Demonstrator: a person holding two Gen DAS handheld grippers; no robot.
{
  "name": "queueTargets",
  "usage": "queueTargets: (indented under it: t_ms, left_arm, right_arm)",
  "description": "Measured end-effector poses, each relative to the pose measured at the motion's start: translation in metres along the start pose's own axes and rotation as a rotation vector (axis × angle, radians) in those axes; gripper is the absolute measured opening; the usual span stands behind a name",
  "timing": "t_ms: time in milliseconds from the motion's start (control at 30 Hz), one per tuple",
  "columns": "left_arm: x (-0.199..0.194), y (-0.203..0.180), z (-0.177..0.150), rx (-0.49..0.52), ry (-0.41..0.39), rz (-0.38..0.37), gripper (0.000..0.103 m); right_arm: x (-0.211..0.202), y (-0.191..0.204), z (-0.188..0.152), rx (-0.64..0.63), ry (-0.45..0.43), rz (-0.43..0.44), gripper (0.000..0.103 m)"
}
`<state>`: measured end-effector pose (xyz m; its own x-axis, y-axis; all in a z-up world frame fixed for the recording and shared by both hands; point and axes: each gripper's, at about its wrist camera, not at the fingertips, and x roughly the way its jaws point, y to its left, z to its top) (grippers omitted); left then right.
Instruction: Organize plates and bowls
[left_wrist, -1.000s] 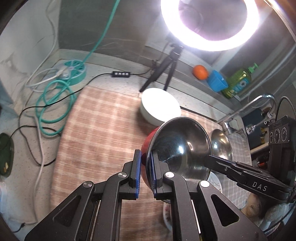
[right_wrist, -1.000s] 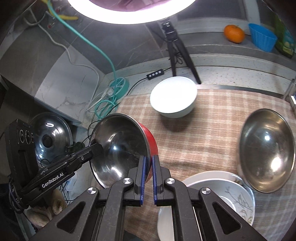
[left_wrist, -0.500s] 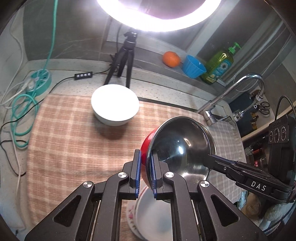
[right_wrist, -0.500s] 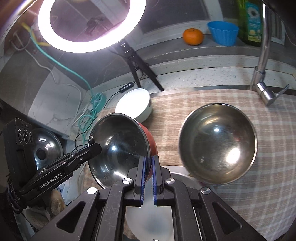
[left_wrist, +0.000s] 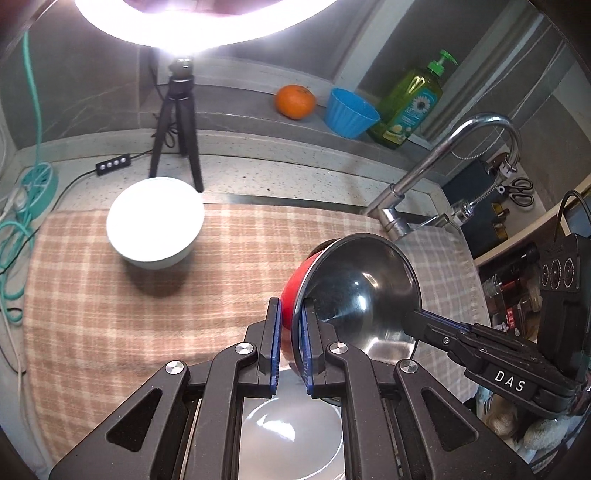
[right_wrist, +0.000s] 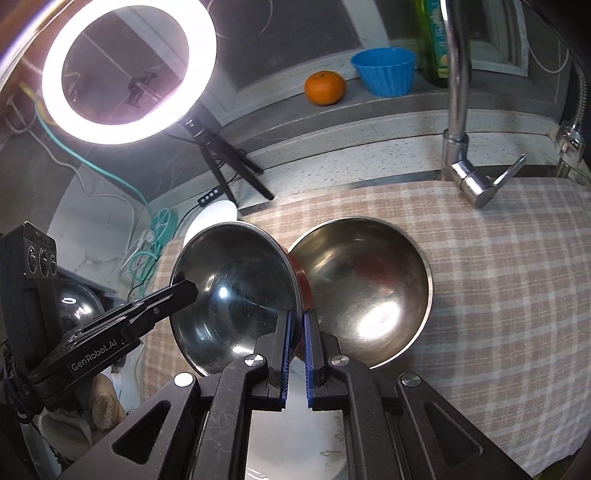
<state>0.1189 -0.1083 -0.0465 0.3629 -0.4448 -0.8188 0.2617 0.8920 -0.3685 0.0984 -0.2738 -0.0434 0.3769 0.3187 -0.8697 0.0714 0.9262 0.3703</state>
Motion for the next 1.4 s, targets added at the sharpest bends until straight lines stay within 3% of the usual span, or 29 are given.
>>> queueTargets:
  t_ms: [533, 1267, 1400]
  left_arm:
    - [0.061, -0.032, 0.014, 0.041, 0.101, 0.021, 0.008]
    - [0.094, -0.041, 0.007, 0.121, 0.174, 0.129, 0.008]
    - [0.095, -0.043, 0.008, 0.128, 0.180, 0.119, 0.017]
  right_arm:
    - [0.020, -0.053, 0.015, 0.049, 0.027, -0.082, 0.006]
    - [0.057, -0.066, 0.016, 0.016, 0.094, -0.135, 0.006]
    - [0.058, -0.065, 0.016, 0.014, 0.101, -0.130, 0.009]
